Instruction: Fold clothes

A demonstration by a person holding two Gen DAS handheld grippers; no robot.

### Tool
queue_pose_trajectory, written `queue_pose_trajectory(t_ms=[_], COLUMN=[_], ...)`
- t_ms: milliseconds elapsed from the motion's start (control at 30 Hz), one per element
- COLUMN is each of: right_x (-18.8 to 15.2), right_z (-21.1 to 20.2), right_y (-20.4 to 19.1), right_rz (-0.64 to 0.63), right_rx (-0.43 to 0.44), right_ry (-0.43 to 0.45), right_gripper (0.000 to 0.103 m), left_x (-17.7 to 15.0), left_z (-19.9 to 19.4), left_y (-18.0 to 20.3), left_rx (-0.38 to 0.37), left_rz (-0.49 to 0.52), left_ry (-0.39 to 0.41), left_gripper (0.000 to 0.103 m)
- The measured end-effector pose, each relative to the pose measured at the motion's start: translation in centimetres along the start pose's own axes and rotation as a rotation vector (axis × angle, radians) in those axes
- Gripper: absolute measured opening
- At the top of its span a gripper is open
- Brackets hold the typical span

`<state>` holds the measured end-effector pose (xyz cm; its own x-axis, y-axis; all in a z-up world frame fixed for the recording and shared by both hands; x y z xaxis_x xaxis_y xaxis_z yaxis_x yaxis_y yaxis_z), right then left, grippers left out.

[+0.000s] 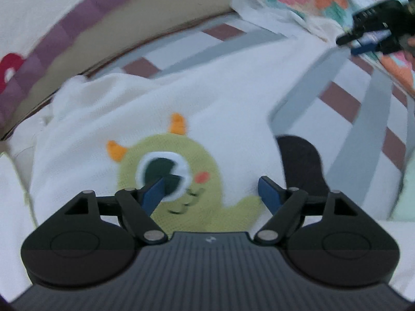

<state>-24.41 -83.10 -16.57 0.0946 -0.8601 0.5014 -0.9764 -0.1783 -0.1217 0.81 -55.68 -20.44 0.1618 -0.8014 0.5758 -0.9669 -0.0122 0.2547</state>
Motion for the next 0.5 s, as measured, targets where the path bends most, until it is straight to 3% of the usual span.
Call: queue_pose_trajectory(t_ms=[133,333,500], right_x=[-1.8,-4.1,-6.3], right_z=[0.2,0.7,2.0], right_y=[-4.7,-12.0,-13.9], right_rz=[-0.110,-0.292,-0.104], right_rx=[0.115,0.249,0.323], right_ry=[-0.048,-0.122,-0.298], right_gripper=[0.048,0.048,0.049], left_x=[0.4,1.5,4.0], left_z=[-2.1,-4.7,-4.7], left_y=[-5.4,-14.2,-18.4], left_rx=[0.027,0.137,0.165], left_rz=[-0.126,-0.245,-0.260], left_ry=[0.054,0.098,0.098], left_gripper=[0.068,0.067,0.070])
Point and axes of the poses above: each gripper's, at about its wrist camera, not at the fingertips, and z roughly the way its jaws point, y to its right, x to its top, the point moved 4 cm from there along z, roughly the way its jaws point, and after that the axes turned 15 degrees about -x, right-handed, at the moved point
